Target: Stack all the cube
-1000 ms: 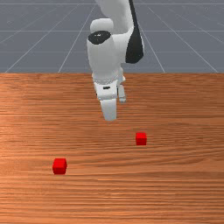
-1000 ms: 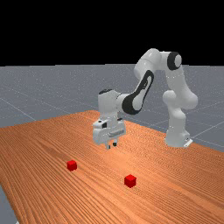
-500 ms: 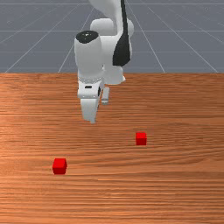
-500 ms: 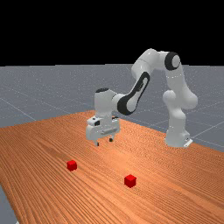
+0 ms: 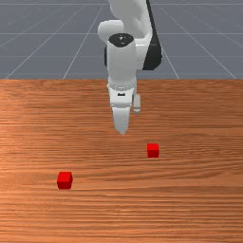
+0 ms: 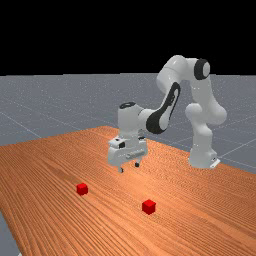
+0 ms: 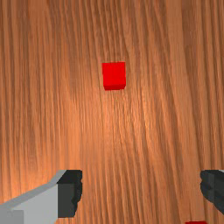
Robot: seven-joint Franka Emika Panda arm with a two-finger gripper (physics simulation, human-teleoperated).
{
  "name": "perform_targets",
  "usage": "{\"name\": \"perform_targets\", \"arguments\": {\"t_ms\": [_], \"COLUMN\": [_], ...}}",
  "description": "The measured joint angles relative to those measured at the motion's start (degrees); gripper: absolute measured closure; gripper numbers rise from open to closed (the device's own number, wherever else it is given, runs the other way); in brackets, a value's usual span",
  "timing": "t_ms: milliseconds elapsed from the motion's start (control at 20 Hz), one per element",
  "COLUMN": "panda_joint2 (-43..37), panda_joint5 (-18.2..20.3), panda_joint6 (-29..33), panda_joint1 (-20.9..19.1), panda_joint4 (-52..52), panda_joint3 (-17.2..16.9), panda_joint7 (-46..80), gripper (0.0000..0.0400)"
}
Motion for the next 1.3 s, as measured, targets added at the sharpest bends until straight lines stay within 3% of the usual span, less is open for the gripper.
{"name": "perform_targets", "arguments": {"t_ms": [650, 750, 850, 1100, 1300], "panda_joint2": [1.3, 4.0, 7.2, 10.7, 11.3], "panda_joint5": [-1.0, -0.7, -0.6, -0.8, -0.8], "panda_joint6": [-0.4, -4.6, -4.8, 5.5, 5.2], "panda_joint1": [7.1, 7.0, 6.9, 7.4, 8.5], "panda_joint4": [1.9, 5.5, 7.4, 3.8, 4.4], "panda_joint3": [2.0, 2.4, 2.5, 2.0, 2.1], "panda_joint7": [11.3, 10.0, 9.8, 11.2, 13.0], "gripper": [0.0, 0.0, 0.0, 0.0, 0.0]}}
